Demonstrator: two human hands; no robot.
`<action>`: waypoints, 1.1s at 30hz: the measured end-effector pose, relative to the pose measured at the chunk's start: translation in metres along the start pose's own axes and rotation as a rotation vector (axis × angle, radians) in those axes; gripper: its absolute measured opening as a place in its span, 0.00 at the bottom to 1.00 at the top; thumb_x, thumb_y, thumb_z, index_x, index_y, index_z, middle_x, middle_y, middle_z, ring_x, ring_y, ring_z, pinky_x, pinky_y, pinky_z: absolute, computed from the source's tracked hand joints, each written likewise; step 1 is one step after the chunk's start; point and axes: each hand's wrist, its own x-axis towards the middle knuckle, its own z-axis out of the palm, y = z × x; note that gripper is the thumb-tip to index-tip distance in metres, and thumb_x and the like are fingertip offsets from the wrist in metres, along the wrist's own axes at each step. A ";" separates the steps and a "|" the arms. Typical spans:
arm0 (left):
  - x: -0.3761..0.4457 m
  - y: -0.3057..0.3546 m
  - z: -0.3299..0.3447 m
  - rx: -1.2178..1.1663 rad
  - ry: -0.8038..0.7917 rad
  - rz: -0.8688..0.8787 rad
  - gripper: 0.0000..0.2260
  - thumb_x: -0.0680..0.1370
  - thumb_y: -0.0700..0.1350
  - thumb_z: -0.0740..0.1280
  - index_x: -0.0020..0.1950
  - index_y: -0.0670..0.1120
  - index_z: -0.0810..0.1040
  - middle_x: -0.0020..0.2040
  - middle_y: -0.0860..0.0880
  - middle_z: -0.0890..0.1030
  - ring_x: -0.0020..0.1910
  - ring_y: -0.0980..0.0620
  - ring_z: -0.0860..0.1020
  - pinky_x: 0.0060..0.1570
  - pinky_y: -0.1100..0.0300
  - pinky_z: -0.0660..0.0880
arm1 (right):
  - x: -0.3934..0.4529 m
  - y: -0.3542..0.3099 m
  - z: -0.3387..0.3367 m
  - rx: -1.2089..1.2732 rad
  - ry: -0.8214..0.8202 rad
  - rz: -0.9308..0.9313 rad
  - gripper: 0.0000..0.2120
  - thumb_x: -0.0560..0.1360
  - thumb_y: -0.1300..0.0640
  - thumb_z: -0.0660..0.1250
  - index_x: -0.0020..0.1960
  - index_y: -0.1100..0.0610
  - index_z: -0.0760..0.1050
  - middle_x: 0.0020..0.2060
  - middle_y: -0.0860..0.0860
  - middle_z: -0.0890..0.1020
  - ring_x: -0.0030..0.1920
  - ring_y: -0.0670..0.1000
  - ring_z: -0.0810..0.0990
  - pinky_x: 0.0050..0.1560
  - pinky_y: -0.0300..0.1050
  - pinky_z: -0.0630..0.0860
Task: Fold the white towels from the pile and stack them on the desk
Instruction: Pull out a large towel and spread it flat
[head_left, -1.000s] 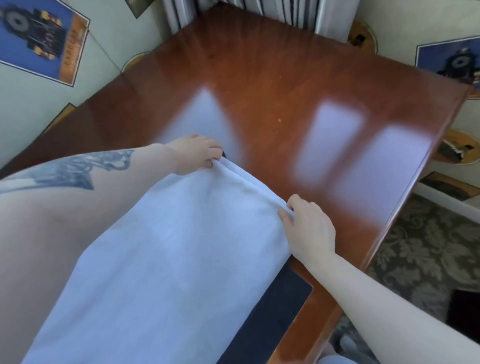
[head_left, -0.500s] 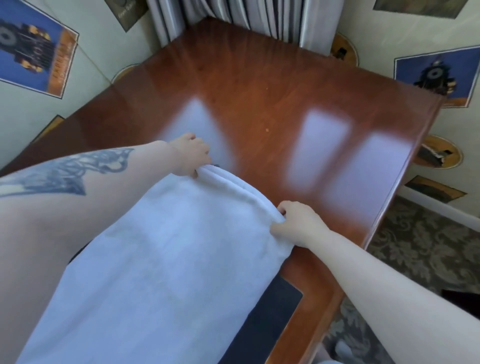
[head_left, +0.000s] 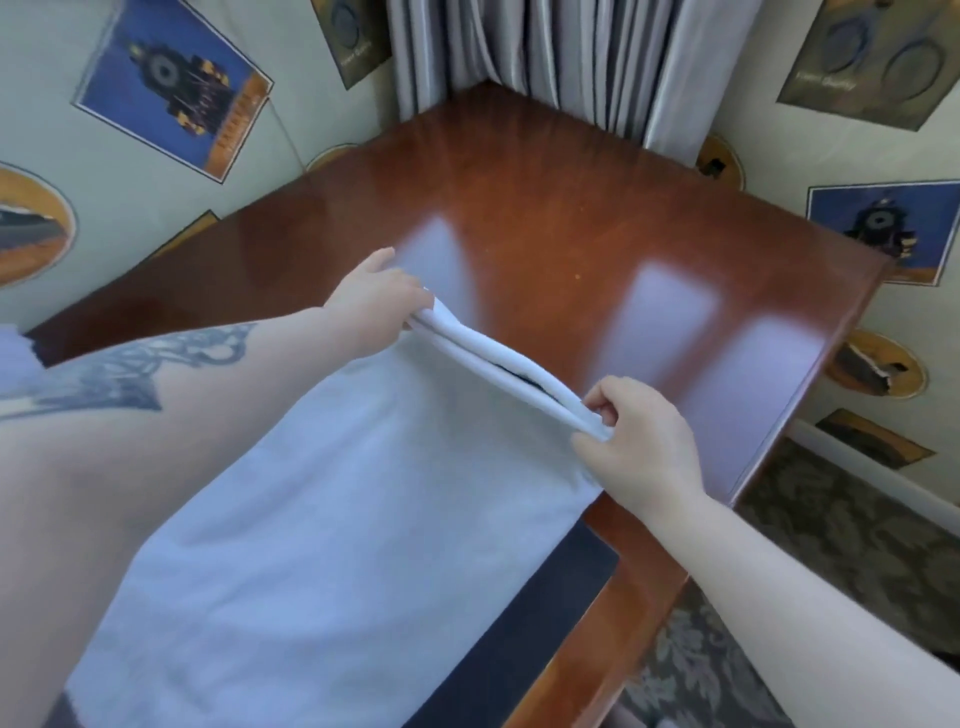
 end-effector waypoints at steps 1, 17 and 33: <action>-0.012 -0.004 0.000 0.001 0.017 0.003 0.12 0.79 0.39 0.59 0.59 0.51 0.76 0.53 0.53 0.77 0.59 0.51 0.74 0.75 0.54 0.45 | -0.014 -0.010 0.003 -0.003 0.024 -0.071 0.11 0.63 0.62 0.69 0.42 0.51 0.74 0.33 0.43 0.70 0.38 0.47 0.69 0.32 0.38 0.62; -0.167 -0.026 0.063 0.042 -0.088 0.072 0.13 0.70 0.36 0.63 0.51 0.50 0.72 0.48 0.51 0.73 0.51 0.47 0.73 0.57 0.58 0.65 | -0.165 -0.090 0.098 -0.088 -0.236 -0.607 0.21 0.48 0.71 0.73 0.37 0.54 0.81 0.31 0.46 0.76 0.31 0.50 0.74 0.25 0.39 0.66; -0.118 -0.003 0.026 -0.145 -0.572 -0.094 0.11 0.79 0.42 0.58 0.59 0.49 0.75 0.55 0.51 0.76 0.51 0.47 0.75 0.46 0.56 0.70 | -0.124 -0.083 0.107 0.147 -0.243 -0.249 0.11 0.75 0.54 0.65 0.57 0.50 0.78 0.52 0.42 0.79 0.57 0.45 0.74 0.58 0.39 0.68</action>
